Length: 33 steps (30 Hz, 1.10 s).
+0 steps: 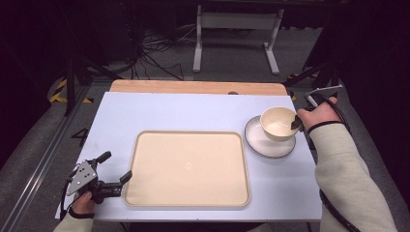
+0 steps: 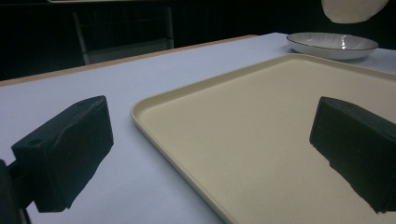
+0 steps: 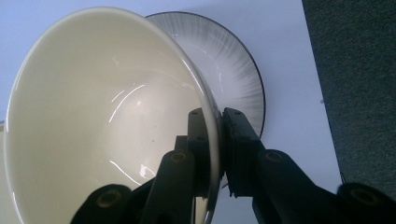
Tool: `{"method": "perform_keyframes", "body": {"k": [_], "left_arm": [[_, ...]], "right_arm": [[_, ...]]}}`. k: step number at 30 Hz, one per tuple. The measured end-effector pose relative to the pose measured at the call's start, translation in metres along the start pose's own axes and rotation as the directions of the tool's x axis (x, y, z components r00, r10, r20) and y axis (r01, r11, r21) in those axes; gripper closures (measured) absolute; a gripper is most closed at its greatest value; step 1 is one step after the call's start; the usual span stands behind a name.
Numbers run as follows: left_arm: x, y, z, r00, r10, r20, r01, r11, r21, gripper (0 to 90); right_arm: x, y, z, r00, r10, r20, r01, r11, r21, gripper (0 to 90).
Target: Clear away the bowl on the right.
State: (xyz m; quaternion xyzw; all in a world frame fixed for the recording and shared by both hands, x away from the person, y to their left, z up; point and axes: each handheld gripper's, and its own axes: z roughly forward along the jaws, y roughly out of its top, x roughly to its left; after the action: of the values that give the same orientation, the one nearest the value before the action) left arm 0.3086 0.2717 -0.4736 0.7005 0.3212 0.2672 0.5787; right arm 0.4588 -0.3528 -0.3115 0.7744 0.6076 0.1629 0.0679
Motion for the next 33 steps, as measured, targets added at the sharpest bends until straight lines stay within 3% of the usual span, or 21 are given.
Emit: {"method": "perform_keyframes", "body": {"k": [12,26,33], "left_arm": [[0.0,0.0,0.0,1.0,0.0,0.0,0.0,1.0,0.0,0.2],[0.0,0.0,0.0,1.0,0.001,0.001,-0.001,1.0,-0.001,0.2],[0.0,0.0,0.0,1.0,0.001,0.001,-0.001,1.0,-0.001,0.2]], "right_arm": [[0.022,-0.006,-0.01,0.9991,-0.002,-0.042,0.003,1.0,0.029,82.2],[0.069,-0.021,-0.008,0.9893,-0.099,-0.106,0.104,0.994,0.038,82.1],[0.093,-0.029,-0.004,0.9776,-0.14,-0.157,0.15,0.987,0.056,81.9]]}}
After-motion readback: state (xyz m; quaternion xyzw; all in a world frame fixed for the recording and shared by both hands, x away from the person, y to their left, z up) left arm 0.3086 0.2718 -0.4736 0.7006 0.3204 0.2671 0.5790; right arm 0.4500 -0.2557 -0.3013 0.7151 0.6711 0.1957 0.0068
